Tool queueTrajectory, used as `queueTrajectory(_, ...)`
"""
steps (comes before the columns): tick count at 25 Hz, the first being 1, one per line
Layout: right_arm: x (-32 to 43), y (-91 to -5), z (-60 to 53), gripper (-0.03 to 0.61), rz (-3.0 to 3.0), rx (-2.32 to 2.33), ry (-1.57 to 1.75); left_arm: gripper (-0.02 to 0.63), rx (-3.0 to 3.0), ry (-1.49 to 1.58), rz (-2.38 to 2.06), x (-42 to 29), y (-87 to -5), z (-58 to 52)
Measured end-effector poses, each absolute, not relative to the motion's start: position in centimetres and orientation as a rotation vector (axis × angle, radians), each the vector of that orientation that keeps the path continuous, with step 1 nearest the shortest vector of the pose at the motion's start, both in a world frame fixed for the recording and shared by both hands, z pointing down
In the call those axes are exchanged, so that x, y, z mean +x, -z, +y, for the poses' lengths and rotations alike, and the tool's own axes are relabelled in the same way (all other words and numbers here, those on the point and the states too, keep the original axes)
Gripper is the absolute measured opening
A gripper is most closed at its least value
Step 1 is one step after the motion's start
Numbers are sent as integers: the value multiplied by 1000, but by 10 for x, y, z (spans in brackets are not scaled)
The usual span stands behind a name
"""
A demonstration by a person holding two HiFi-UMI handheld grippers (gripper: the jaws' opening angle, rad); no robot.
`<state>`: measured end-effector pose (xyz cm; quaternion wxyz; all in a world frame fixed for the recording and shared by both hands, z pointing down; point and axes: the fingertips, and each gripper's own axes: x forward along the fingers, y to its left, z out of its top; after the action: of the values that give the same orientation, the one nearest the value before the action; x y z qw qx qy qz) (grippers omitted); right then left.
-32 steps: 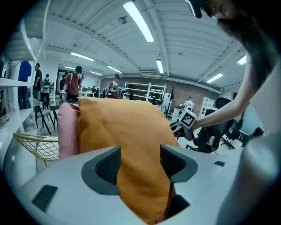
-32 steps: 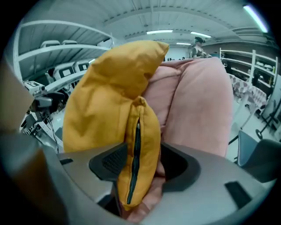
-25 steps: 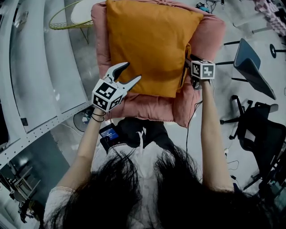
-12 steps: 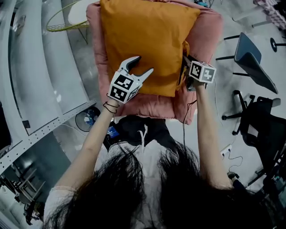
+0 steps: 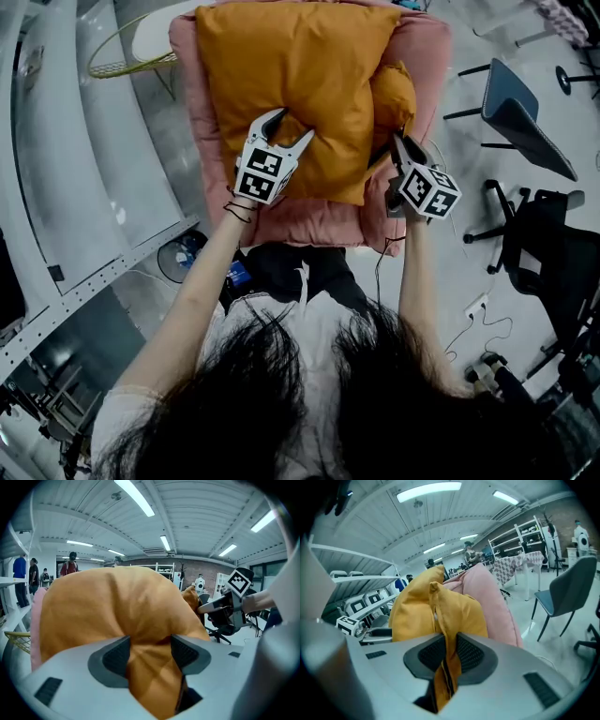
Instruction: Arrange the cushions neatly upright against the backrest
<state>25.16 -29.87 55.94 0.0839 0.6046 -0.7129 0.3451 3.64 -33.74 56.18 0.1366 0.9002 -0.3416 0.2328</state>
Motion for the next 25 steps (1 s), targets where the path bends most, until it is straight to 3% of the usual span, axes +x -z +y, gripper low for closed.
queueTrajectory(14, 284, -471, -223, 74, -2122, 2037, -855, 272, 2651, -800, -934, 50, -590, -356)
queueTrajectory(18, 280, -433, -227, 74, -2219, 2012, -788, 198, 2607, -920, -823, 69, -618, -356)
queueTrajectory(25, 260, -425, -226, 74, -2238, 1934, -762, 198, 2532, -936, -836, 87, -652, -374)
